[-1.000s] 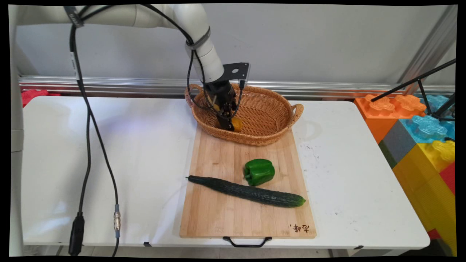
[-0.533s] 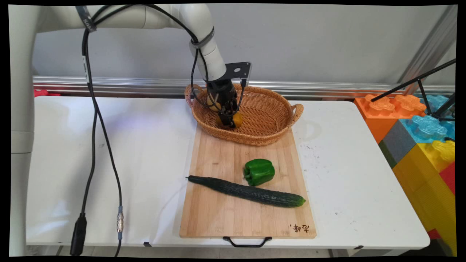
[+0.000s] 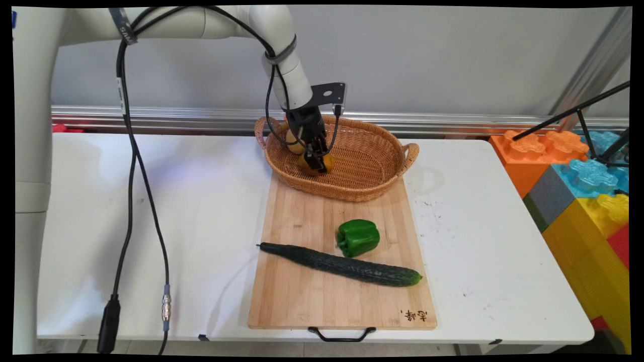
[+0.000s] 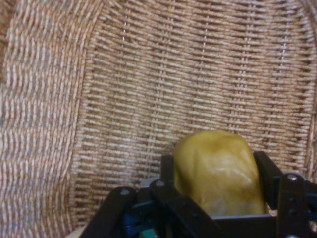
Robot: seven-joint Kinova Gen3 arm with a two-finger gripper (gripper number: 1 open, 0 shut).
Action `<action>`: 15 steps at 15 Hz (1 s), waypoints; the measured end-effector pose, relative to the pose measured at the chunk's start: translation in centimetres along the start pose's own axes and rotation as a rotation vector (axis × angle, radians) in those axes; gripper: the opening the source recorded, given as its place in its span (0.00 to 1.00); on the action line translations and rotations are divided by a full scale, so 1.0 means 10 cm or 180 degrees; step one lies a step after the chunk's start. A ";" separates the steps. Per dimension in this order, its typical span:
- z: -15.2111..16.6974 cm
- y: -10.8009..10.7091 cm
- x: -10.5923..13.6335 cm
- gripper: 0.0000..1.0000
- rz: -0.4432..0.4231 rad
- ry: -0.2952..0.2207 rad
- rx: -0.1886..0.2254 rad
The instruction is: Place the picked object on the cutting board
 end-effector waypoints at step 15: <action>-0.91 0.75 0.34 0.00 -0.0588 0.0448 0.0391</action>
